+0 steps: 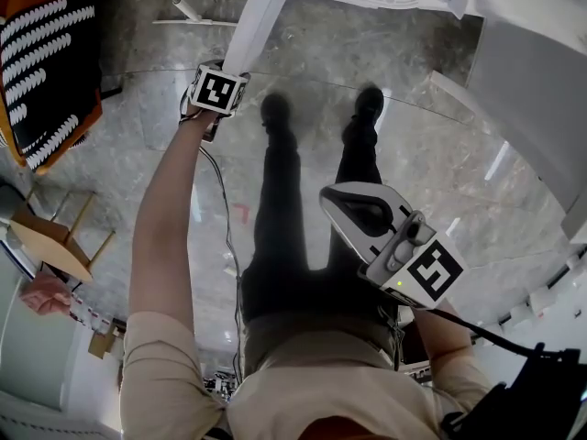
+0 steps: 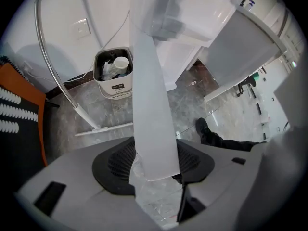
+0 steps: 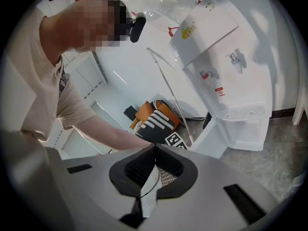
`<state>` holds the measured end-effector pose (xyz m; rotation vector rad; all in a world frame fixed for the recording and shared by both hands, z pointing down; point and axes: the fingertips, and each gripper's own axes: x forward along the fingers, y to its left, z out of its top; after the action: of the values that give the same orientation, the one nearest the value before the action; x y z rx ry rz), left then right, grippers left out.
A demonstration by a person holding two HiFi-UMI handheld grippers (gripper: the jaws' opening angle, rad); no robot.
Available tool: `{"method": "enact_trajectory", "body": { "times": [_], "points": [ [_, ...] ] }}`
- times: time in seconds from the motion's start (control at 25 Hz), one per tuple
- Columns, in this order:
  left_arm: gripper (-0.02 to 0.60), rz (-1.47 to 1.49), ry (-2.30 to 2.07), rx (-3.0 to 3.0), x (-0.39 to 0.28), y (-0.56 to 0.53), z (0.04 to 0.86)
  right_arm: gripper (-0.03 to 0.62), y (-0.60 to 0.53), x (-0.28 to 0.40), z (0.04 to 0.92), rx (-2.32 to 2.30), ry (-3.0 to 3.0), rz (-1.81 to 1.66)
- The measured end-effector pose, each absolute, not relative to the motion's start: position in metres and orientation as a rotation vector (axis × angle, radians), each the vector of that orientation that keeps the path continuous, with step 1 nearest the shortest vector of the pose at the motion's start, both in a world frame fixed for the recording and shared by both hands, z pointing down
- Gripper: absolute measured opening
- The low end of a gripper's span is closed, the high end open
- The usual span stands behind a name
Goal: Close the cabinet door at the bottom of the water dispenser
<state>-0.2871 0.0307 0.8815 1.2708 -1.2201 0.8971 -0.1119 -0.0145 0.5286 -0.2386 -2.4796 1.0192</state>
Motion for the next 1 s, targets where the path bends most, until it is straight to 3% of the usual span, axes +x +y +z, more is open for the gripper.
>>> {"method": "enact_trajectory", "body": {
  "times": [1.0],
  "points": [
    [0.301, 0.741, -1.082, 1.382, -0.205, 0.002, 0.879, 0.014, -0.035, -0.083, 0.534, -0.168, -2.493, 1.033]
  ]
}}
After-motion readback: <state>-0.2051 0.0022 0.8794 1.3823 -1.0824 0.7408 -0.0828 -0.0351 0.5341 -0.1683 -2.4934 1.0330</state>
